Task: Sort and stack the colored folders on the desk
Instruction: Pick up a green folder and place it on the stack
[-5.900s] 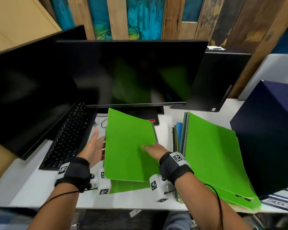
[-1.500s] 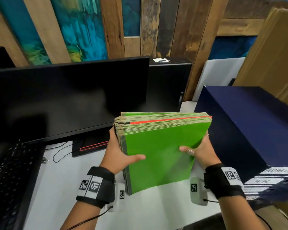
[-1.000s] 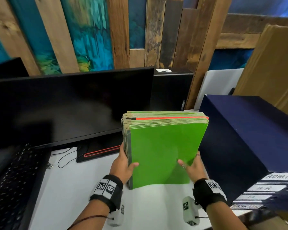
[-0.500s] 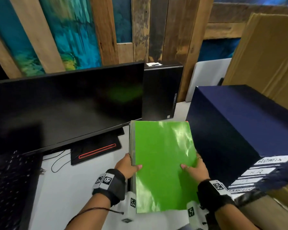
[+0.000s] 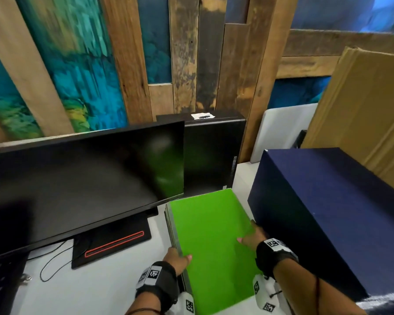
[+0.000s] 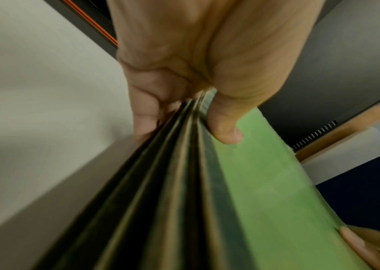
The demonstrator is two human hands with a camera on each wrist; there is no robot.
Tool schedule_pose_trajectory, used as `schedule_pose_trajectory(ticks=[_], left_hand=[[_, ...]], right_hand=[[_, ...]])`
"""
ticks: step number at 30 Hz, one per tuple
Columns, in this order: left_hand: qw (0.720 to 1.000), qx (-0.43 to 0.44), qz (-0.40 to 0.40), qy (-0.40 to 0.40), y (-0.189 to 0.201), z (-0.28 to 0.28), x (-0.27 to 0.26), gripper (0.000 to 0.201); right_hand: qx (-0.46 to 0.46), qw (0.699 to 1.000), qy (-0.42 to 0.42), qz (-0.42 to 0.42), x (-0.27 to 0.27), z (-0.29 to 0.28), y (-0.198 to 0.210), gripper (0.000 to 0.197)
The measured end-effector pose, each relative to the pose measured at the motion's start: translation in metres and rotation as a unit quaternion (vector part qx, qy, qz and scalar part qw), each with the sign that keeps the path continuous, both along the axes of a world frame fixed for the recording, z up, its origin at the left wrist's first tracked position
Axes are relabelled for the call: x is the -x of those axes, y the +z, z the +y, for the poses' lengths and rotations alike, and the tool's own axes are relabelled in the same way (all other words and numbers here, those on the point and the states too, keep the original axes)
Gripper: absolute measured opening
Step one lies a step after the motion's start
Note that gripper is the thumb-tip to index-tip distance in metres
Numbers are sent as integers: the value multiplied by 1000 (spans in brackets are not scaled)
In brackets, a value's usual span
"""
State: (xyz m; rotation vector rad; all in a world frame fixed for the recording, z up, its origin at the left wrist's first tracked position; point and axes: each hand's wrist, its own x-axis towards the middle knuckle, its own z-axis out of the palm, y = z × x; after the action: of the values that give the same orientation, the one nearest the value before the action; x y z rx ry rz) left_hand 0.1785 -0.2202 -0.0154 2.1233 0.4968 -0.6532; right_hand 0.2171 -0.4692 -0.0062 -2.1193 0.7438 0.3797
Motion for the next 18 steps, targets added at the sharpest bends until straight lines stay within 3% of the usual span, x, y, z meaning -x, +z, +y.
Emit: schedule_pose_trajectory(ticks=[8, 14, 18], left_hand=[[997, -64, -8, -40, 7, -12, -36, 63], [993, -100, -7, -59, 11, -19, -48, 55], [992, -113, -16, -59, 11, -16, -54, 63]], right_hand=[[46, 997, 29, 53, -42, -28, -56, 91], [77, 994, 44, 69, -60, -23, -45, 85], [96, 990, 66, 81, -65, -16, -25, 85]])
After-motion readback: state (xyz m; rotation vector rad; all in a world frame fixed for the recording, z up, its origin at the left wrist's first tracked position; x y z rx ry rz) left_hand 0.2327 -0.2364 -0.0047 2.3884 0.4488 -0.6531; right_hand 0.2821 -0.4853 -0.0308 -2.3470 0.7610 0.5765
